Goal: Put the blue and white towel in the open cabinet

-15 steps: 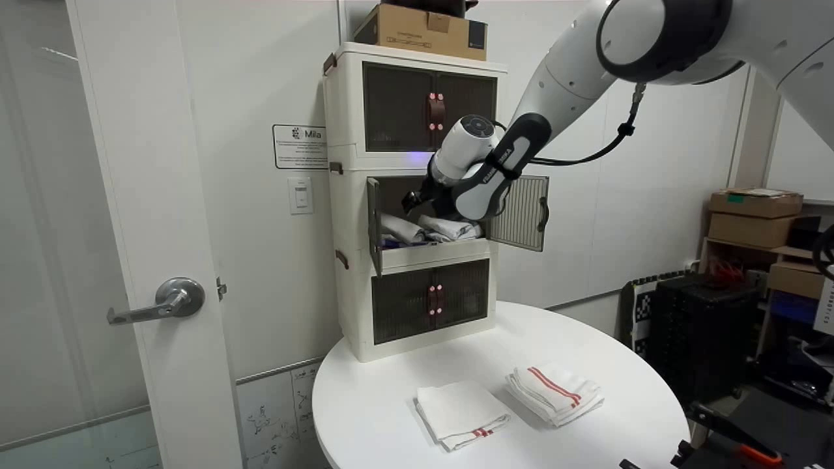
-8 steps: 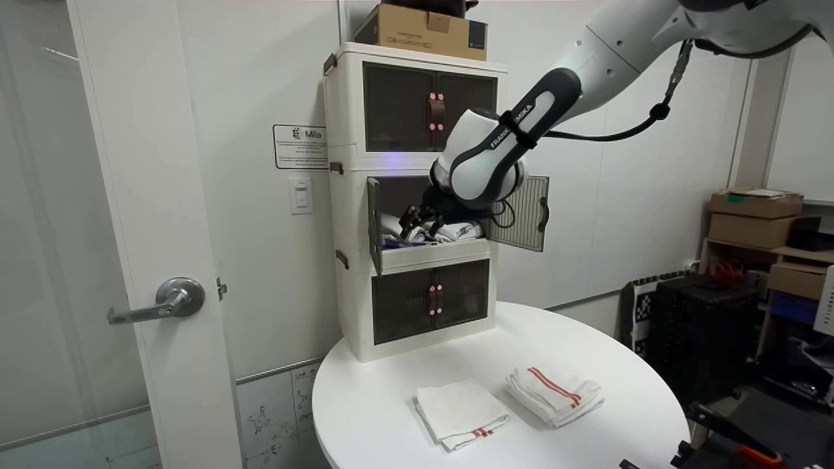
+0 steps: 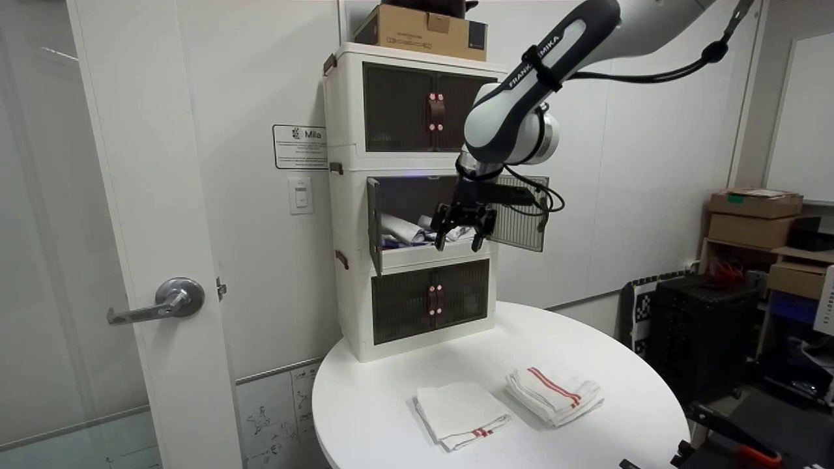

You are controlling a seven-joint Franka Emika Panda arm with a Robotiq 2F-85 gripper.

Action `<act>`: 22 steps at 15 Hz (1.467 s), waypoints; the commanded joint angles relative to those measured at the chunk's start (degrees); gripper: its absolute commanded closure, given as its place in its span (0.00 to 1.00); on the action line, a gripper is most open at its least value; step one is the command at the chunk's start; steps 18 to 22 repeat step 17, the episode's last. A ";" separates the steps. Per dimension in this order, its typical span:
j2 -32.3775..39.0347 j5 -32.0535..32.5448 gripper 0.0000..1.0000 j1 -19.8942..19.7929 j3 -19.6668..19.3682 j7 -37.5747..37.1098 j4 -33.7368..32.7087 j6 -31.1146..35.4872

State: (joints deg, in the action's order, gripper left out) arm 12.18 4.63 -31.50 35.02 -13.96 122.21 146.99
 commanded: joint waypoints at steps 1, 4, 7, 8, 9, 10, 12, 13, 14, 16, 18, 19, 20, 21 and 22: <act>-13.43 -11.45 0.00 14.47 -13.09 -2.65 9.22 -5.48; -21.61 -10.62 0.00 23.62 -19.59 -6.36 16.75 -7.21; -29.88 -9.33 0.00 28.89 -22.34 -6.17 24.20 -8.86; -32.66 -9.56 0.00 30.05 -23.06 -5.11 26.42 -9.53; -35.40 -9.90 0.00 31.10 -23.71 -4.40 28.29 -10.53; -38.20 -9.67 0.00 31.72 -24.31 -4.24 30.13 -11.30; -33.70 -8.91 0.00 31.79 -24.24 -5.75 27.27 -10.23; -36.23 -8.97 0.00 31.98 -24.44 -5.70 28.87 -10.79; -38.18 -9.01 0.00 32.03 -24.54 -5.67 30.05 -11.08; -39.93 -9.03 0.00 32.04 -24.60 -5.61 31.16 -11.16; -40.11 -9.03 0.00 32.04 -24.59 -5.61 31.35 -11.16; -40.11 -9.03 0.00 32.04 -24.59 -5.61 31.35 -11.16; -40.11 -9.03 0.00 32.04 -24.59 -5.61 31.35 -11.16; -40.11 -9.03 0.00 32.04 -24.59 -5.61 31.35 -11.16; -40.11 -9.03 0.00 32.04 -24.59 -5.61 31.35 -11.16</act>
